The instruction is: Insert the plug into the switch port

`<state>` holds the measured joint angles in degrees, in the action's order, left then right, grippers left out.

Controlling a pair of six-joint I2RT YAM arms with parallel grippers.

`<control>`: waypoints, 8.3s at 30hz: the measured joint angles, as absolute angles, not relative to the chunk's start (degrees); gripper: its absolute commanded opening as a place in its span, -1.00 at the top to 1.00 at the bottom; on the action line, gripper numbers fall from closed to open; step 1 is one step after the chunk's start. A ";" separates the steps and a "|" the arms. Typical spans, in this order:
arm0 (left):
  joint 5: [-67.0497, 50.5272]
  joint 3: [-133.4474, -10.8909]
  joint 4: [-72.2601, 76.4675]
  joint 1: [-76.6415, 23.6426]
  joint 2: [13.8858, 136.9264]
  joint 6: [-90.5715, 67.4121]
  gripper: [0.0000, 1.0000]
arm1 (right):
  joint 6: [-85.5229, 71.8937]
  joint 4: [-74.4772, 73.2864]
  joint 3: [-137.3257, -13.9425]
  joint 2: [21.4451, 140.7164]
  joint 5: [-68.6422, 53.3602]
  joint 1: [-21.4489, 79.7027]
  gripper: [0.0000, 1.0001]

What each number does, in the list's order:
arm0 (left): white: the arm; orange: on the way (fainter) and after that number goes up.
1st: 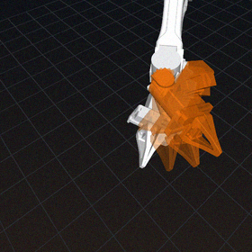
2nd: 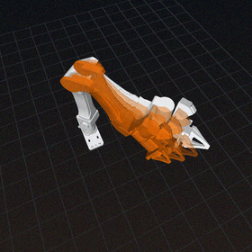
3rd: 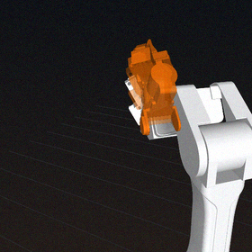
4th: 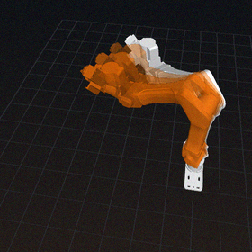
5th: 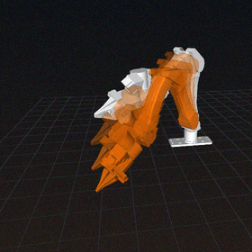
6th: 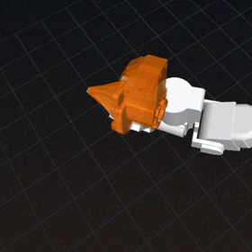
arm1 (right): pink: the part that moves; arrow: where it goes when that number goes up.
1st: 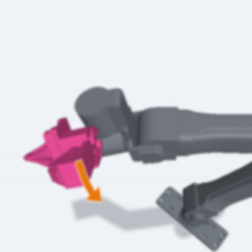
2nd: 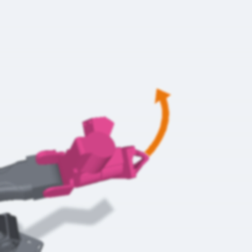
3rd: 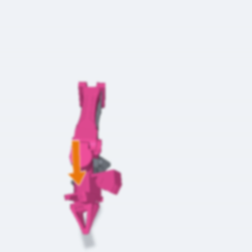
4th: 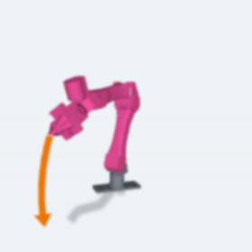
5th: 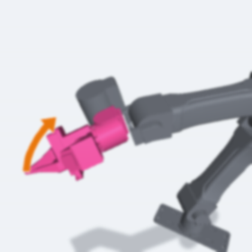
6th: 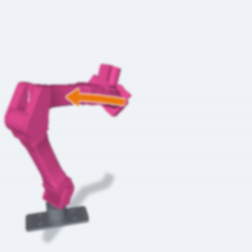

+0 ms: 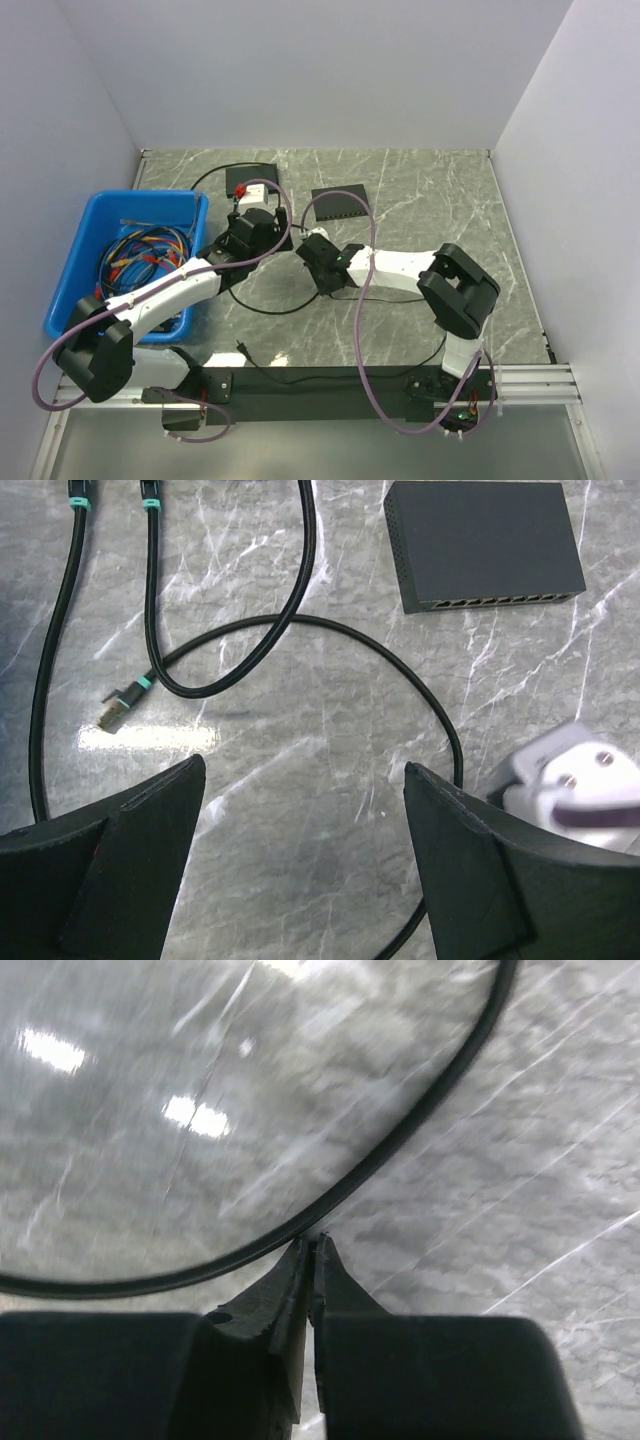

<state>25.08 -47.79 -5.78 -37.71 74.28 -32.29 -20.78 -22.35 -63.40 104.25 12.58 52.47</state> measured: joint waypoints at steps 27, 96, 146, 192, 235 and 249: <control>23.75 -39.77 -4.08 -37.71 71.35 -33.91 -0.72 | -23.14 -27.86 -74.08 110.00 17.15 45.04 0.96; 22.59 -37.82 -2.81 -37.71 70.59 -33.91 -0.73 | -15.38 -20.86 -57.91 99.55 4.36 49.39 0.64; 1.26 -68.05 10.57 -46.28 114.21 -46.39 -0.60 | -20.69 -26.30 -74.70 90.56 7.27 20.78 1.00; 9.30 -97.65 -3.92 -26.92 131.55 -37.04 -0.58 | -28.97 -31.00 -111.39 135.37 -6.37 10.48 1.00; 25.23 -38.48 -6.28 -58.28 84.18 -62.22 -0.69 | -31.90 -13.72 -78.52 116.20 0.91 37.74 1.00; 28.77 -34.87 -5.21 -54.68 81.32 -62.06 -0.64 | -27.97 -24.45 -76.42 102.67 10.85 30.79 1.00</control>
<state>28.77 -34.87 -5.21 -54.68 81.32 -62.06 -27.97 -24.45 -76.42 102.67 10.85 30.79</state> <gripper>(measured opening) 0.825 0.080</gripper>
